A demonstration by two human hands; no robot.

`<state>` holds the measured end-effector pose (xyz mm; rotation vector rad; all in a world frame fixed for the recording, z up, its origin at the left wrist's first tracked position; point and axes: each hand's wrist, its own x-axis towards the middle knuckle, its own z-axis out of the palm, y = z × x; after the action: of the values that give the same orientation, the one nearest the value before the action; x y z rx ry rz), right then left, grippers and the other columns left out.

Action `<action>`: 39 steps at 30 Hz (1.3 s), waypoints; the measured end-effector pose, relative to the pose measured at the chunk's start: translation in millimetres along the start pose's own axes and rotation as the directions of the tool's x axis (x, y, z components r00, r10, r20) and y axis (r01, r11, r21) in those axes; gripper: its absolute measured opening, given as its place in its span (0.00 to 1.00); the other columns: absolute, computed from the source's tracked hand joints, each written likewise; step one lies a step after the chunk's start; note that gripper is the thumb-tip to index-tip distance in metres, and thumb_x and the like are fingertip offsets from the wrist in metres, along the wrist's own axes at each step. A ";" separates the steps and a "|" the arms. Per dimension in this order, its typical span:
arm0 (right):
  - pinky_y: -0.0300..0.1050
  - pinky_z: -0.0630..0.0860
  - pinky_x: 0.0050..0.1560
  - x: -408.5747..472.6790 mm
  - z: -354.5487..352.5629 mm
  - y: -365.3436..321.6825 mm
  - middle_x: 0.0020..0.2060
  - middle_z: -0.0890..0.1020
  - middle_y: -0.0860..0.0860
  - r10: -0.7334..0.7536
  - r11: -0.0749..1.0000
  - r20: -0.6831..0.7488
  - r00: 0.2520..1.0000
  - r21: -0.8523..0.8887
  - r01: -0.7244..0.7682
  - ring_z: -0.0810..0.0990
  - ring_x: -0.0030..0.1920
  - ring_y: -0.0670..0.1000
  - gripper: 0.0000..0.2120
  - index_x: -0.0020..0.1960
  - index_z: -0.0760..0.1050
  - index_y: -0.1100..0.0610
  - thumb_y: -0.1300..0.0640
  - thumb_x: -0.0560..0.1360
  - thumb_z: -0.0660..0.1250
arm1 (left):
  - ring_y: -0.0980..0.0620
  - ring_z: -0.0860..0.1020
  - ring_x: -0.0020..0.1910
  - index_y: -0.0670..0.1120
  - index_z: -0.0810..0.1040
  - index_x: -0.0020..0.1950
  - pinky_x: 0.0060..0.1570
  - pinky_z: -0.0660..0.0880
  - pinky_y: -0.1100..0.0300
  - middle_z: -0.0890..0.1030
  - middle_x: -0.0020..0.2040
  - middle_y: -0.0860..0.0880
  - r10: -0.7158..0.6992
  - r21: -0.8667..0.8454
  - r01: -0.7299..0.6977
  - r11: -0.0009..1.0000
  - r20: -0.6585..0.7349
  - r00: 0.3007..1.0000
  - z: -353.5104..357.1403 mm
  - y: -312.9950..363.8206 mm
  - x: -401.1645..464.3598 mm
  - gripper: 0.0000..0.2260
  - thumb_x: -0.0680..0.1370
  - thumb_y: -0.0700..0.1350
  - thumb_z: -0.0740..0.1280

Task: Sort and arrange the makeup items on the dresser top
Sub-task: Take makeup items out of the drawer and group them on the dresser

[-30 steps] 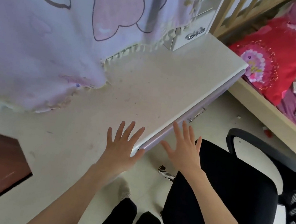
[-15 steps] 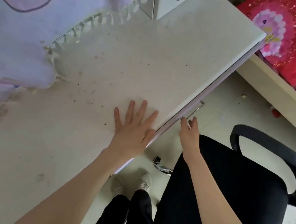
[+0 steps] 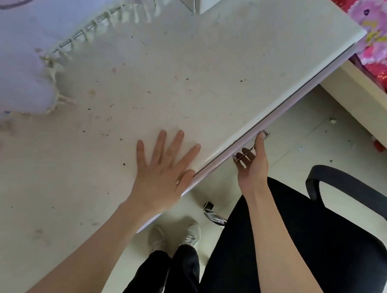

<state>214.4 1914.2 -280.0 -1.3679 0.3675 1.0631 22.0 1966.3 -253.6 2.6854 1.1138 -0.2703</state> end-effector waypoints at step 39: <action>0.49 0.72 0.60 -18.6 -95.6 10.4 0.46 0.79 0.52 -0.038 0.999 -0.063 0.997 0.019 0.039 0.77 0.50 0.51 0.17 0.51 0.77 0.52 0.40 0.75 0.61 | 0.43 0.39 0.75 0.61 0.40 0.74 0.68 0.39 0.36 0.41 0.77 0.49 -0.045 0.059 0.041 0.997 0.059 0.997 -7.6 5.3 0.4 0.28 0.73 0.62 0.32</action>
<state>230.4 1818.7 -294.5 -1.3875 0.3950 0.9847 26.7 1965.0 -245.7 2.6859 1.1639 -0.3942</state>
